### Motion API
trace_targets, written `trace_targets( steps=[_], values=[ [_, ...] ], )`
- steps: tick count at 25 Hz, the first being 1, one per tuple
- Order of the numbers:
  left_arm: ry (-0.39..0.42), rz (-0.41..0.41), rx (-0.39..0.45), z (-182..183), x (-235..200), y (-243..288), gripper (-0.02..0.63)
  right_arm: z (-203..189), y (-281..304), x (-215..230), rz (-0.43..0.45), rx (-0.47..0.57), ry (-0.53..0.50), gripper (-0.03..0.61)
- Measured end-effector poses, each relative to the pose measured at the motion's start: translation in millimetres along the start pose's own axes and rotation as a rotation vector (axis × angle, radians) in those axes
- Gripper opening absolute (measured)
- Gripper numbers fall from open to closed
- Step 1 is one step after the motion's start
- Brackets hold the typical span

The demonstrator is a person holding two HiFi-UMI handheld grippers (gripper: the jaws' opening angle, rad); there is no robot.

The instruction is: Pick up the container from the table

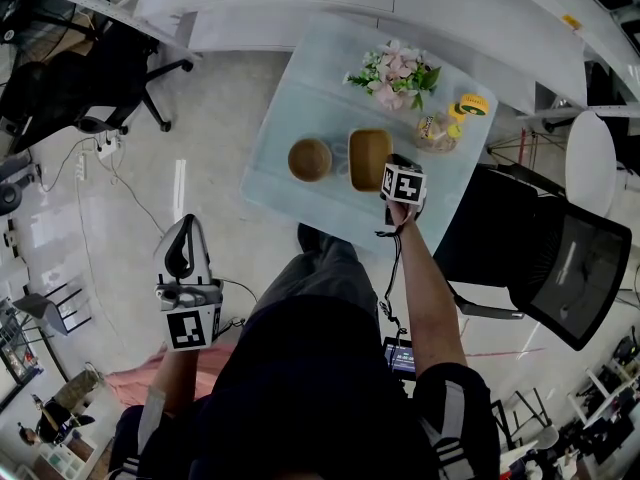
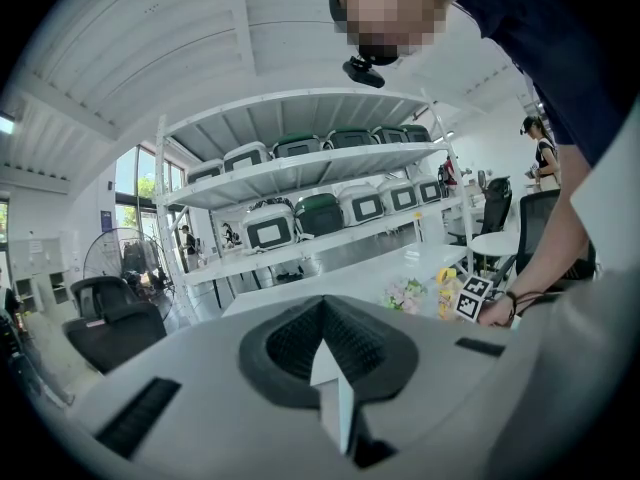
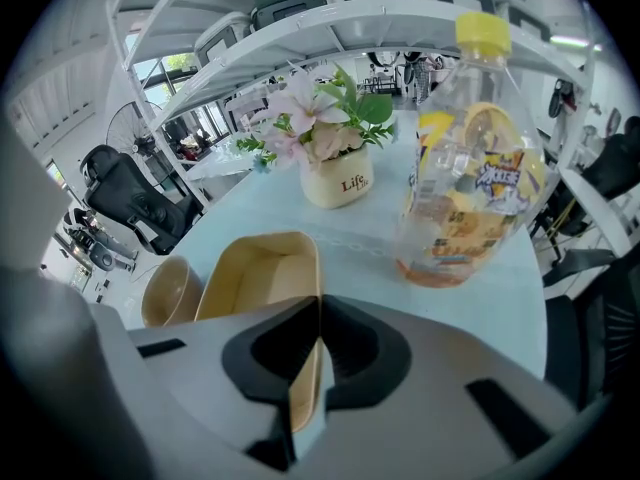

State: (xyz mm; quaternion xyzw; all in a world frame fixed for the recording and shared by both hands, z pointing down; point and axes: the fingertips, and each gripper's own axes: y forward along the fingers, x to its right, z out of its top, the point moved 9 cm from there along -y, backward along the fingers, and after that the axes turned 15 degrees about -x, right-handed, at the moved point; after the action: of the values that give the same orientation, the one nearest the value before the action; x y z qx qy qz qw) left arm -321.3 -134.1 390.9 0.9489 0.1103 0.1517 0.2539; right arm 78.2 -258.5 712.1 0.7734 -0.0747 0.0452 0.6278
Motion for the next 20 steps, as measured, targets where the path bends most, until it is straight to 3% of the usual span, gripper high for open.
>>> trace_targets(
  steps=[20],
  values=[
    [-0.001,-0.011,0.021,-0.3,2.2,-5.2,0.003,-7.3,-34.0,-3.4,0.044,0.082,0.01,0.012]
  ],
)
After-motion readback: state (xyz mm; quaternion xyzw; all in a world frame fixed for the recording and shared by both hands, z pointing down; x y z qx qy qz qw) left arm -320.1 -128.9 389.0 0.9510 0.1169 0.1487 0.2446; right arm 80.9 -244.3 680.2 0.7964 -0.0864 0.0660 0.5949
